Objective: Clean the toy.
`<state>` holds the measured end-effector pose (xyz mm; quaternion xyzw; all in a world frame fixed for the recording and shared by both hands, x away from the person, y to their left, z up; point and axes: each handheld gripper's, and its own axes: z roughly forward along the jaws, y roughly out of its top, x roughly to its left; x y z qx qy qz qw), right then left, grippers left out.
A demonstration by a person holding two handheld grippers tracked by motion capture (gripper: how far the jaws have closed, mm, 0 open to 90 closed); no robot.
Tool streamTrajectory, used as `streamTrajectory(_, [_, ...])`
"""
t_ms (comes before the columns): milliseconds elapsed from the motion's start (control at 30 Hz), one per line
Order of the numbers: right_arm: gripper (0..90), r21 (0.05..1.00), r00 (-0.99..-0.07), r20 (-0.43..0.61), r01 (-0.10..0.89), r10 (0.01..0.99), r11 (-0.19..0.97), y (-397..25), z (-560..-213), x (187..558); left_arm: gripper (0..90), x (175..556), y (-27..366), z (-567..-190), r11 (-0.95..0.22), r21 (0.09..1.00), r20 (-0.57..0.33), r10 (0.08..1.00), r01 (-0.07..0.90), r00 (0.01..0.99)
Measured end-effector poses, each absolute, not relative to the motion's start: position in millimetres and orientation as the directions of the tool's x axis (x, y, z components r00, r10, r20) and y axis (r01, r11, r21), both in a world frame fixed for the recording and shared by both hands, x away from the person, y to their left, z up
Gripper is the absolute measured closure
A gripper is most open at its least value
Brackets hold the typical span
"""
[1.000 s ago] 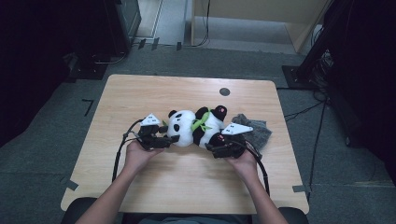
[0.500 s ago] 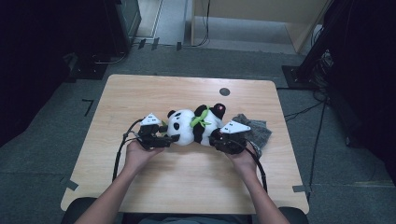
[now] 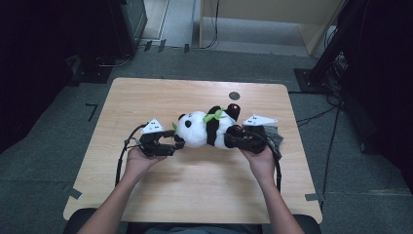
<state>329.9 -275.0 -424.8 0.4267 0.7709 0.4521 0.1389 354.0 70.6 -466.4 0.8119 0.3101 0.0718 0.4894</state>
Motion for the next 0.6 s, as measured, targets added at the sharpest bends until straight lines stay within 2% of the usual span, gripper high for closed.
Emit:
streamTrajectory(100, [60.9, 0.809, -0.606, 0.229, 0.554, 0.761, 0.197, -279.6, -418.5, 330.8, 29.7, 352.4, 70.5, -466.1, -0.320, 0.860, -0.172, 0.552, 0.398, 0.816])
streamTrajectory(200, [60.7, 0.803, -0.631, 0.242, 0.556, 0.737, 0.213, -278.9, -414.8, 329.4, 27.8, 348.8, 69.8, -463.7, -0.330, 0.875, -0.127, 0.548, 0.353, 0.827])
streamTrajectory(333, [60.2, 0.797, -0.654, 0.263, 0.562, 0.709, 0.222, -280.7, -410.5, 328.4, 22.9, 346.2, 69.4, -460.0, -0.300, 0.895, -0.135, 0.523, 0.330, 0.842])
streamTrajectory(500, [59.8, 0.804, -0.676, 0.249, 0.544, 0.694, 0.240, -276.8, -408.1, 325.3, 14.7, 341.6, 65.3, -455.0, -0.306, 0.904, -0.105, 0.515, 0.297, 0.850])
streamTrajectory(600, [59.9, 0.804, -0.686, 0.253, 0.542, 0.683, 0.246, -272.6, -407.1, 323.8, 14.2, 341.7, 65.1, -455.0, -0.306, 0.903, -0.096, 0.539, 0.301, 0.837])
